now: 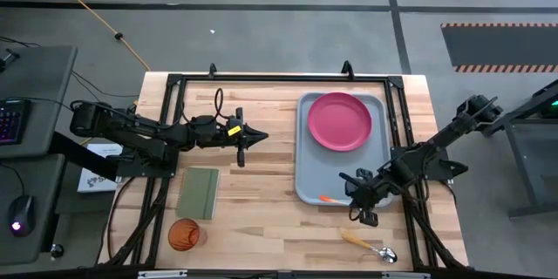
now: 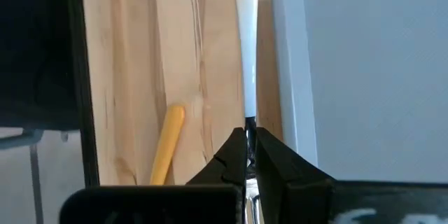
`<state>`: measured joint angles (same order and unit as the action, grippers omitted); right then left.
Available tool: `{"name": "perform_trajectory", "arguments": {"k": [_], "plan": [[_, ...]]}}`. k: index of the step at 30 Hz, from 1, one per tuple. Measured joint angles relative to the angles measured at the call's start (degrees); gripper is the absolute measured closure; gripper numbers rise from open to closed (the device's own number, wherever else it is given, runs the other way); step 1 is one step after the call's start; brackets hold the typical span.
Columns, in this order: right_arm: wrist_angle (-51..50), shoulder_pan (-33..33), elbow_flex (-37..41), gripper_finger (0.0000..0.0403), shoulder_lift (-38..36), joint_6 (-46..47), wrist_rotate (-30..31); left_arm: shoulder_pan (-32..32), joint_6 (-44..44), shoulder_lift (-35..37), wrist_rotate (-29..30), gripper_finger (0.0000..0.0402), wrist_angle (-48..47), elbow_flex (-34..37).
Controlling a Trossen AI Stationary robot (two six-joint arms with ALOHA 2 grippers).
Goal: Pick and place plate/cup/fork/spoon on tray
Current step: Put the white and orange fork to the right of the pink plate on the light blue tray
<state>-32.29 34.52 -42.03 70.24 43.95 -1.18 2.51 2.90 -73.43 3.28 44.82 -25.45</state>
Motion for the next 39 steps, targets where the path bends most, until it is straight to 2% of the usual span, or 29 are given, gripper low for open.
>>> {"name": "perform_trajectory", "arguments": {"k": [6, 12, 26, 34, 39], "plan": [[-0.9, -0.1, 0.0, 0.0403, -2.1, -0.5, 2.7, 0.0, 0.0, 0.0, 0.0, 0.0401, 0.0, 0.0], [-8.3, -2.6, 0.0, 0.0403, -2.9, -2.4, 6.9, 0.0, -0.1, 0.0, 0.0, 0.0401, 0.0, 0.0], [-17.5, -17.5, -0.5, 0.0403, -2.7, -22.5, 7.2, 0.0, -0.1, 0.0, 2.1, 0.0401, 0.0, 0.0], [-28.7, -20.5, -11.4, 0.0403, 3.1, -30.8, 11.7, 0.0, -0.6, 0.0, 2.1, 0.0401, 0.1, 0.0], [-29.5, -21.9, -12.4, 0.0403, 7.3, -34.6, 9.5, 0.0, -0.6, 0.0, 2.1, 0.0401, 0.1, 0.0]]}}
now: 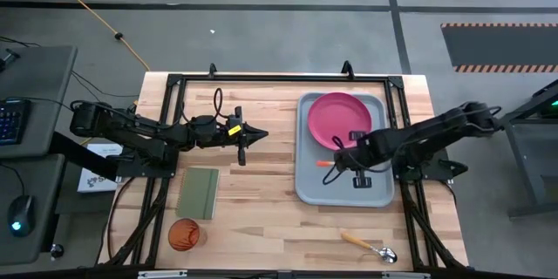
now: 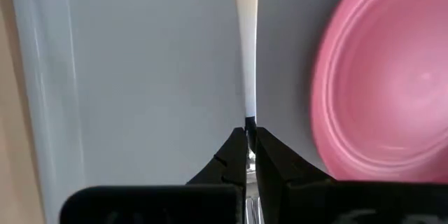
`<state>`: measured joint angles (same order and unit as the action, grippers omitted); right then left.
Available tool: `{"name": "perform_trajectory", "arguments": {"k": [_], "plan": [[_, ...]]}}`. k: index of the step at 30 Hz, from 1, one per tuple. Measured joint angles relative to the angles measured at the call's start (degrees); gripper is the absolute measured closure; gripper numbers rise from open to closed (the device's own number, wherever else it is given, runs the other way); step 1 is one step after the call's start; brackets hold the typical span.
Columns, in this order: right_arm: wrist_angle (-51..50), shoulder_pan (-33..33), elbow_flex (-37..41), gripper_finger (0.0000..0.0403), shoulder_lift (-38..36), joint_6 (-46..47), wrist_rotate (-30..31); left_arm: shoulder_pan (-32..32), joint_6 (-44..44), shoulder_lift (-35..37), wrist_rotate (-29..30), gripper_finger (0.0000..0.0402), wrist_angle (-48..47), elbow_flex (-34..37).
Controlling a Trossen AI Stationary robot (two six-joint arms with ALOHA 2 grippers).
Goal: Pick and place plate/cup/fork/spoon on tray
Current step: Put the white and orange fork to the right of the pink plate on the light blue tray
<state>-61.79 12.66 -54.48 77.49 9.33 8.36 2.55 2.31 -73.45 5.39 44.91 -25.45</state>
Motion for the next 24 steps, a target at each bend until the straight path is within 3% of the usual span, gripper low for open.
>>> {"name": "perform_trajectory", "arguments": {"k": [9, 24], "plan": [[9.3, -2.6, 8.8, 0.0403, 2.6, -1.8, -6.3, 0.0, 0.0, 0.0, -0.2, 0.0401, -0.1, 0.0], [10.9, -7.6, 8.9, 0.0403, 7.0, 2.3, -3.9, 0.0, 0.5, 0.0, -0.2, 0.0402, -0.1, 0.0]]}}
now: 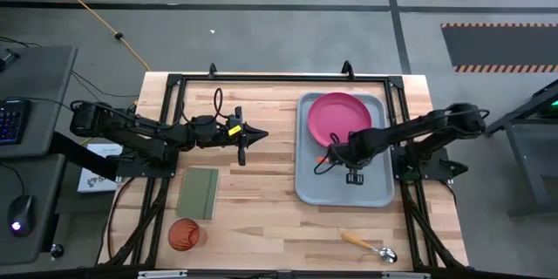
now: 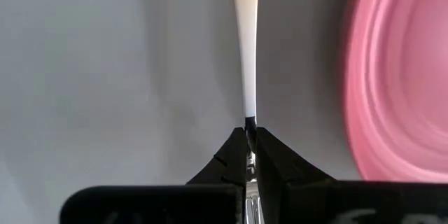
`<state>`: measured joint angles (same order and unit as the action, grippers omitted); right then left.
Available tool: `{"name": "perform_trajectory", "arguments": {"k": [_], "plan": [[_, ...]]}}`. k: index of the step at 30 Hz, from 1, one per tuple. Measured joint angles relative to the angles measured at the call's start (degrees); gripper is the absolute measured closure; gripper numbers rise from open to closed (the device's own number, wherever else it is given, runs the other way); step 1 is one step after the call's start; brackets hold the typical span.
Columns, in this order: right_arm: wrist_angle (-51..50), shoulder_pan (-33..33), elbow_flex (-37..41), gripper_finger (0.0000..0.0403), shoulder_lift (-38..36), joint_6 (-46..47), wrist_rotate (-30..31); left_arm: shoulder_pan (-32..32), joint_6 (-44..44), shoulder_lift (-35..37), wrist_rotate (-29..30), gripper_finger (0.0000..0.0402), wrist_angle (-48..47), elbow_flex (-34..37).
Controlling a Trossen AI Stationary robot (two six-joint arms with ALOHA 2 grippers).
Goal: Pick and place plate/cup/fork/spoon on tray
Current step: Put the white and orange fork to the right of the pink plate on the light blue tray
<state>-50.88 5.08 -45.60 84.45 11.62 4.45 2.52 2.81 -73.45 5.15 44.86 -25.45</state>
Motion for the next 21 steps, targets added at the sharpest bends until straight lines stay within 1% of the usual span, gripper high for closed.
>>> {"name": "perform_trajectory", "arguments": {"k": [6, 13, 21], "plan": [[3.4, 0.2, 0.0, 0.0403, 2.9, 1.6, -3.3, -0.1, 0.1, 0.0, -0.1, 0.0402, 0.0, 0.0], [4.0, 0.1, 0.0, 0.0403, 3.1, 2.7, -1.7, -0.1, 0.1, 0.0, -0.1, 0.0401, 0.0, 0.0], [3.9, 0.1, 0.0, 0.0403, 3.1, 1.9, -1.6, -0.1, 0.0, 0.0, -0.1, 0.0402, 0.0, 0.0]]}}
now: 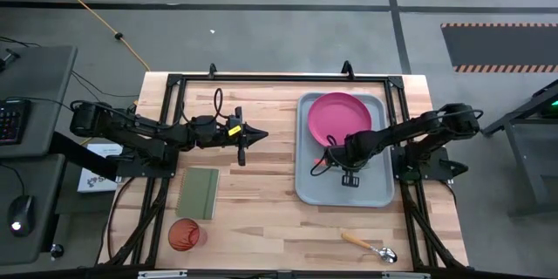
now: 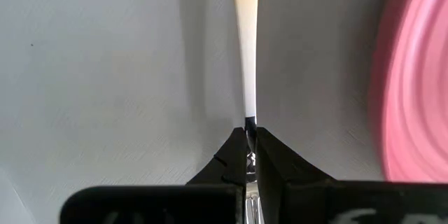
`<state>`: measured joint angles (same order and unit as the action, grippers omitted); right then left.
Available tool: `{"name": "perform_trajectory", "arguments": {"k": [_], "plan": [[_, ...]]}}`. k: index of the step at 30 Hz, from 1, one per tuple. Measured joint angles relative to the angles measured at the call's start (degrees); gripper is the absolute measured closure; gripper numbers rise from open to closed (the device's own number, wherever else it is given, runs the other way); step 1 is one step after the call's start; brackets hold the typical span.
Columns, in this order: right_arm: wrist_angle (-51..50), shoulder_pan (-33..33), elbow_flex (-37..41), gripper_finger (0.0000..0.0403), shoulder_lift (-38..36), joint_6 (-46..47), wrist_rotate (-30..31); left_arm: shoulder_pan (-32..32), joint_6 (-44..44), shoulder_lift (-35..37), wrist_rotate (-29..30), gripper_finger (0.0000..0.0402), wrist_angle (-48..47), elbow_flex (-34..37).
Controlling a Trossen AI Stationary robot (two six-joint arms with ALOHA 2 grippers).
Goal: Pick and place plate/cup/fork/spoon on tray
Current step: Put the white and orange fork to the right of the pink plate on the light blue tray, then put the yellow spoon to the right of the orange fork on the light blue tray
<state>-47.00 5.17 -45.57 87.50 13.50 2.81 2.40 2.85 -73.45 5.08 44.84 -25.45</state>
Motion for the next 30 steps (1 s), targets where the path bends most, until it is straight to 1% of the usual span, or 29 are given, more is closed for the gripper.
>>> {"name": "perform_trajectory", "arguments": {"k": [8, 13, 15, 22, 27, 30], "plan": [[-0.2, 0.0, 0.0, 0.0403, 0.0, 1.0, -0.1, 0.0, 0.0, 0.0, 0.0, 0.0401, 0.0, 0.0], [-0.2, 0.0, 0.0, 0.0398, 0.0, 1.0, -2.2, 0.0, 0.1, 0.0, 0.0, 0.0402, 0.0, 0.0], [-0.2, 0.0, 0.0, 0.0385, 0.0, 0.4, -2.4, 0.0, 0.1, 0.0, 0.0, 0.0401, 0.0, 0.0], [-0.2, 0.0, 0.0, 0.0319, 0.0, -2.6, -2.0, 0.0, 0.1, 0.0, 0.0, 0.0401, 0.0, 0.0], [-0.2, 0.0, 0.0, 0.0300, 0.0, -5.4, -1.9, 0.0, 0.0, 0.0, 0.1, 0.0401, 0.0, 0.0], [-3.6, 0.0, -1.7, 0.0295, -0.1, -5.3, -1.5, 0.0, 0.1, 0.0, 0.1, 0.0401, 0.0, 0.0]]}}
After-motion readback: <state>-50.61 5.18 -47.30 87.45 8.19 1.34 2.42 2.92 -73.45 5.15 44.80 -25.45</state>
